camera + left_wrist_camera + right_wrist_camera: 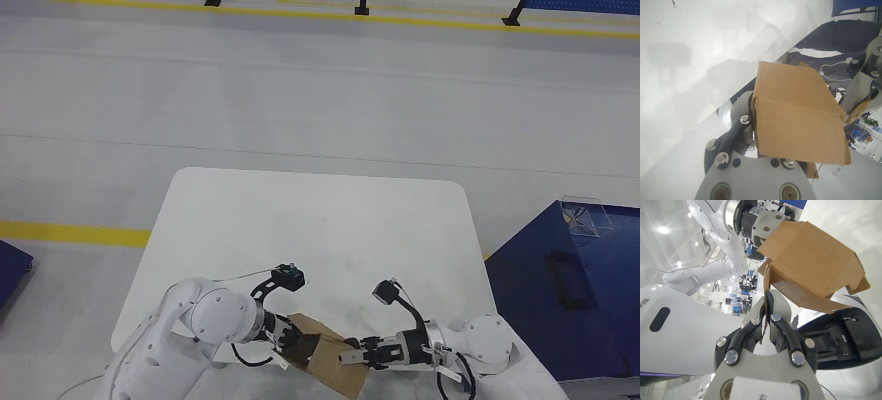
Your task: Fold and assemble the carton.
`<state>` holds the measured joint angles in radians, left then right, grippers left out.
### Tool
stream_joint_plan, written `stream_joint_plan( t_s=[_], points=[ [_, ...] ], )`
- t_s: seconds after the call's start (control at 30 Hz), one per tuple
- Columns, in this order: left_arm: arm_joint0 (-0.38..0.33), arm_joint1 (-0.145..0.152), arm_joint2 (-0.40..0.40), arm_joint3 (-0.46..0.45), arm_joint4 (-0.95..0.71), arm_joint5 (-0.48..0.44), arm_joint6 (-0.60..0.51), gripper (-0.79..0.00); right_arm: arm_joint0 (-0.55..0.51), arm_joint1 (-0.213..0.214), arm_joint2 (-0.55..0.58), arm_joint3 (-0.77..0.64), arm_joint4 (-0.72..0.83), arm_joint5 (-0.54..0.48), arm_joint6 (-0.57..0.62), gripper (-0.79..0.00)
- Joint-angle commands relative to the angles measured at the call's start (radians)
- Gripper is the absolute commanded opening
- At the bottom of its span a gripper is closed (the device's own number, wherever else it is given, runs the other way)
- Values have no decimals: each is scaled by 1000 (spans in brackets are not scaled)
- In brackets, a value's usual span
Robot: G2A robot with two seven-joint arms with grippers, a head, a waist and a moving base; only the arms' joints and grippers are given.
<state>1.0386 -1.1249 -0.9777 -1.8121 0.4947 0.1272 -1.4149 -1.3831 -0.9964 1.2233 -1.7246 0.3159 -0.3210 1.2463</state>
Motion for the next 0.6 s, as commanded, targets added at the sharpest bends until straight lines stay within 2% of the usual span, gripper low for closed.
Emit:
stream_joint_plan(
  t_s=[0.0,0.27,0.4,0.47,0.57],
  points=[
    [2,1,-5,2,-19,4,1,-785,-1,0,1,2,3,3,-2,0],
    [11,3,-15,1,-39,9,23,-785,-1,0,4,2,3,1,-14,0],
    [12,4,-45,36,-107,49,36,-785,-29,6,72,13,-24,-24,-139,0],
    [-2,0,-57,79,-165,100,48,-785,-64,12,129,3,-74,-53,-235,0],
    [-30,-13,-52,149,-291,175,64,-785,-133,18,205,-24,-69,-98,-330,0]
  ],
)
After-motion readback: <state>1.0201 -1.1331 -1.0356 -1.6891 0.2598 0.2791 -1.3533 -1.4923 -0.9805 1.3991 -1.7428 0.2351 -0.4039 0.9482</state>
